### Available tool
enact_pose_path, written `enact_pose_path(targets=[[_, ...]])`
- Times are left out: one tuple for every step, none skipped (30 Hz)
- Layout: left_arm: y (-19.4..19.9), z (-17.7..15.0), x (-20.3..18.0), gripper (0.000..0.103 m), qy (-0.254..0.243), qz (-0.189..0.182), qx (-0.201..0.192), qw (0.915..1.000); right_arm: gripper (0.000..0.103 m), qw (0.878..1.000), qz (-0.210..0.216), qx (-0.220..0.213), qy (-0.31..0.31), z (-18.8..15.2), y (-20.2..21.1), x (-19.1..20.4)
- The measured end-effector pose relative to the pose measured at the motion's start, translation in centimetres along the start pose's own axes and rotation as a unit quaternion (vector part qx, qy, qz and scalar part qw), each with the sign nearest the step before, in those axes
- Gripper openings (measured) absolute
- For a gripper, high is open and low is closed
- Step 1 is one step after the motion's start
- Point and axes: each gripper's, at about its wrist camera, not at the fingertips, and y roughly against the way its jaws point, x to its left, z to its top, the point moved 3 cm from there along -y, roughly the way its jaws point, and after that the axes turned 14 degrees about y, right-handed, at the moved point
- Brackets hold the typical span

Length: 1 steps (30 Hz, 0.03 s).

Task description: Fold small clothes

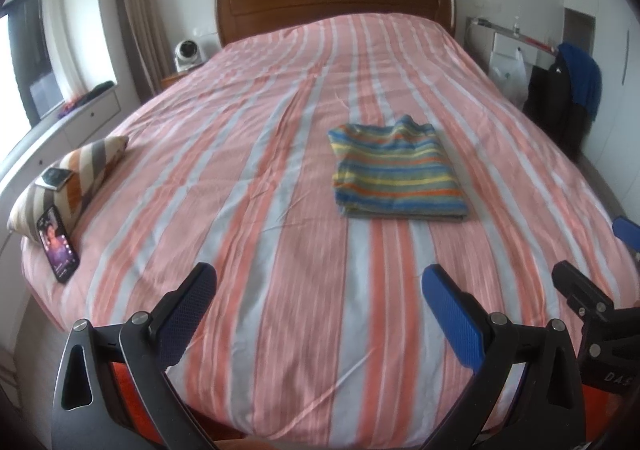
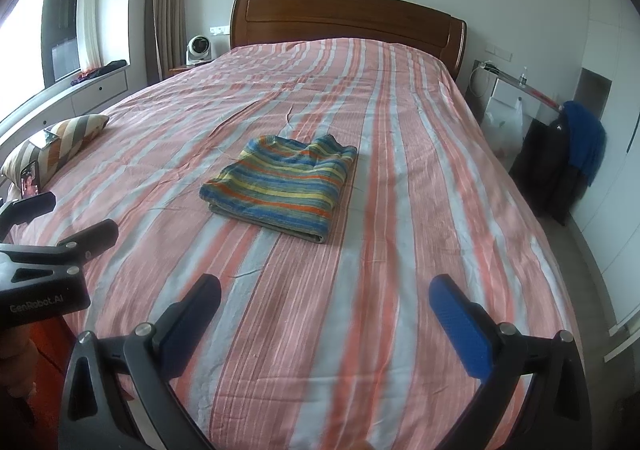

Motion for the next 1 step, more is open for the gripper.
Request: enact_pose_path(targets=[[0.05,-0.01,-0.1,0.103,-0.004,-0.001,-0.001,1.0,0.103,1.0,0.001,0.0,0.0,0.0,-0.02,0.05]])
